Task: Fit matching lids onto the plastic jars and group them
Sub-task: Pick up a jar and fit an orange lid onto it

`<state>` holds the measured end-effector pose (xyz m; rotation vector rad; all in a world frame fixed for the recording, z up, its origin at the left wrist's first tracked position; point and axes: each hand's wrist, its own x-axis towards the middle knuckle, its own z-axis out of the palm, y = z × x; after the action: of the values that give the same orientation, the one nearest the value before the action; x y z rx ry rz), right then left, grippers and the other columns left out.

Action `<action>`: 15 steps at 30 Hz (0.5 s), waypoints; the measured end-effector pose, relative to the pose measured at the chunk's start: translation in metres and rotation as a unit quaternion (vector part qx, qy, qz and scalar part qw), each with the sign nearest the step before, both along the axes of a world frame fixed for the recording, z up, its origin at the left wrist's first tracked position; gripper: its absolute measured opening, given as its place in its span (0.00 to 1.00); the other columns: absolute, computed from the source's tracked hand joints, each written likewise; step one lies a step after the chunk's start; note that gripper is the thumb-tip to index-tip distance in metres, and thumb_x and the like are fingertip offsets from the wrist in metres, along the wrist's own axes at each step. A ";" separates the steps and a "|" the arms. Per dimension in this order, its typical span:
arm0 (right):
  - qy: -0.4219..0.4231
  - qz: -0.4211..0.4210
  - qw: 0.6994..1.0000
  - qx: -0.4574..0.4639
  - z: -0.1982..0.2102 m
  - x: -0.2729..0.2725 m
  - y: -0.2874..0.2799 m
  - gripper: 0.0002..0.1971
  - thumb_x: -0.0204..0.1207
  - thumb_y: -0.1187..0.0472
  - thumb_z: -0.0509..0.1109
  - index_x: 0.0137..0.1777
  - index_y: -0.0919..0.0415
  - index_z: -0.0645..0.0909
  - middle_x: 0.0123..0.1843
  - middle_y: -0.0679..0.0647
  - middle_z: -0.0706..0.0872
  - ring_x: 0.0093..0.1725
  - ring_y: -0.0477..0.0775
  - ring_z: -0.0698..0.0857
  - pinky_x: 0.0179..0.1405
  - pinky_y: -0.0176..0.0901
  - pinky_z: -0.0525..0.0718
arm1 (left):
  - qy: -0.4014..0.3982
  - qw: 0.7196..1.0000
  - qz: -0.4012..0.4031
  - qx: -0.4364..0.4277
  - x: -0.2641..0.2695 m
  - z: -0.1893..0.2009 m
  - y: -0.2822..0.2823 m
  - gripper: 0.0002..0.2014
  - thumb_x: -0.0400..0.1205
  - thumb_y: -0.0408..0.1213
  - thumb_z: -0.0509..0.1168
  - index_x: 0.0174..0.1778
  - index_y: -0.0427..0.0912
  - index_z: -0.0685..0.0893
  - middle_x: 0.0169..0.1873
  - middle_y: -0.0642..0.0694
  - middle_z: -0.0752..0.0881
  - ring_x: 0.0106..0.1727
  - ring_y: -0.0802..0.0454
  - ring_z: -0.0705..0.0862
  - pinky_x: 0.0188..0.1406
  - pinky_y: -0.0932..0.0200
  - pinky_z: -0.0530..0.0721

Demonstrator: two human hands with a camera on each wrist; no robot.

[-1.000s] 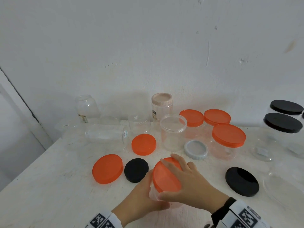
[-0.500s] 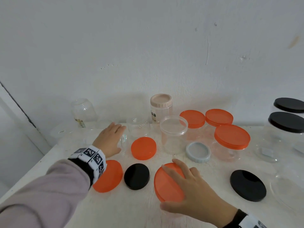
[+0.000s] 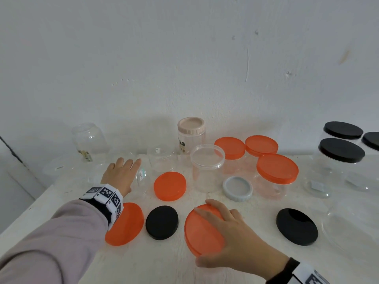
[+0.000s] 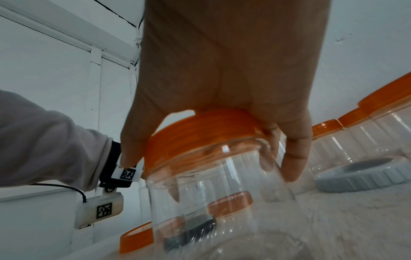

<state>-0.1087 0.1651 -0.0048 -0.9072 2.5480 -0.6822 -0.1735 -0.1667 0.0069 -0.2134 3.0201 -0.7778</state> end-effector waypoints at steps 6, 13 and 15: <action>-0.001 0.004 1.000 -0.022 -0.003 -0.005 0.001 0.49 0.56 0.26 0.72 0.77 0.26 0.51 0.73 0.23 0.44 0.69 0.45 0.57 0.69 0.47 0.70 | 0.141 0.978 -0.043 0.149 0.026 0.016 0.004 0.48 0.73 0.48 0.74 0.83 0.42 0.53 0.72 0.39 0.68 0.71 0.41 0.68 0.66 0.50 0.73; 0.006 -0.067 0.996 -0.065 -0.005 -0.036 -0.017 0.52 0.55 0.30 0.76 0.78 0.35 0.55 0.73 0.31 0.49 0.74 0.50 0.57 0.70 0.53 0.72 | 0.291 0.892 -0.053 0.342 0.078 0.046 0.025 0.51 0.60 0.42 0.84 0.76 0.45 0.64 0.64 0.37 0.72 0.64 0.37 0.71 0.52 0.43 0.80; 0.005 -0.090 0.994 -0.068 -0.006 -0.044 -0.024 0.53 0.56 0.30 0.77 0.80 0.37 0.53 0.74 0.33 0.48 0.76 0.53 0.57 0.71 0.58 0.73 | 0.320 0.864 -0.054 0.386 0.090 0.050 0.026 0.51 0.59 0.41 0.85 0.75 0.44 0.64 0.66 0.38 0.73 0.65 0.37 0.70 0.54 0.43 0.77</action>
<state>-0.1527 0.1414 -0.0107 -0.7298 2.6412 -0.9167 -0.0836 -0.1408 0.0573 -0.3268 3.6494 0.6978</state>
